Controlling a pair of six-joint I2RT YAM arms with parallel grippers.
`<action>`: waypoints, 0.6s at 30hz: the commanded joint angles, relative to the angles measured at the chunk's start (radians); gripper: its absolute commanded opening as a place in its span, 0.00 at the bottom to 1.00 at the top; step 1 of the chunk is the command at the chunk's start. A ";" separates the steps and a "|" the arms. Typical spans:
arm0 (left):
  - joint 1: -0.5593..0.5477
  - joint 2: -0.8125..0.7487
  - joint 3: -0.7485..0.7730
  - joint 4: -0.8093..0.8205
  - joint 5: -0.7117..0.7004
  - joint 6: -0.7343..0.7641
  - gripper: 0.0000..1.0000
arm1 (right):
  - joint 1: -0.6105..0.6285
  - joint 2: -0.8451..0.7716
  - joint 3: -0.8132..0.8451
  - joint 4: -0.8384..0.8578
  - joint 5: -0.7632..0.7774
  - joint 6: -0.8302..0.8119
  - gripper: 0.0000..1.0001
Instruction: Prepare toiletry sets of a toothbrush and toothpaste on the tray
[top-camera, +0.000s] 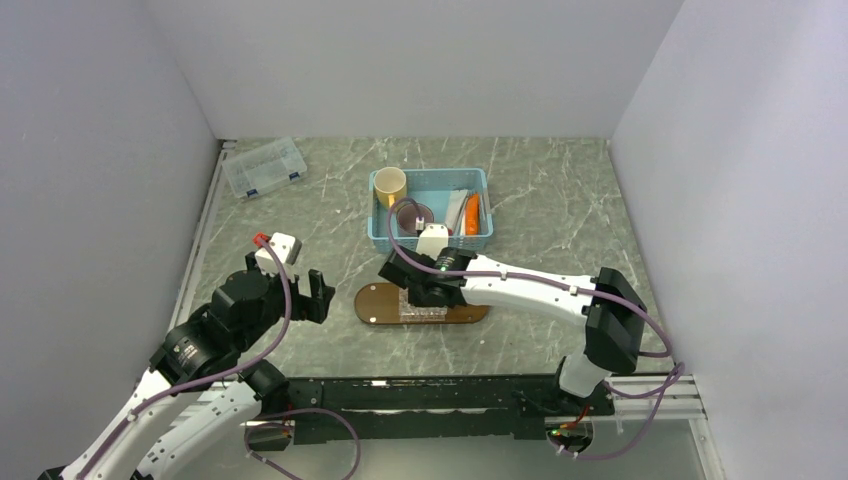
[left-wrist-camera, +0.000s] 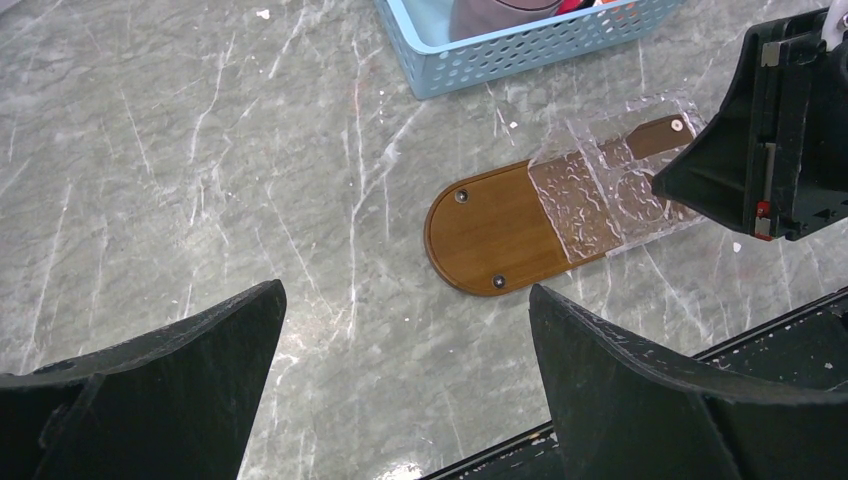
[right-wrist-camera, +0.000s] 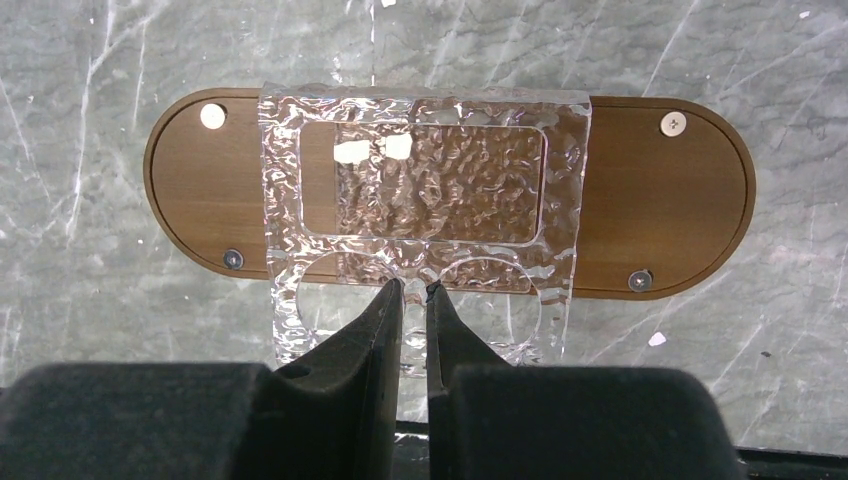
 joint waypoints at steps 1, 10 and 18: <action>-0.008 -0.013 0.002 0.010 -0.018 -0.009 0.99 | 0.004 0.009 0.041 0.019 0.023 0.015 0.00; -0.019 -0.016 0.002 0.009 -0.025 -0.015 0.99 | 0.005 0.020 0.045 0.009 0.018 0.006 0.00; -0.021 -0.010 0.002 0.010 -0.025 -0.016 0.99 | 0.008 0.009 0.044 -0.001 0.019 -0.001 0.00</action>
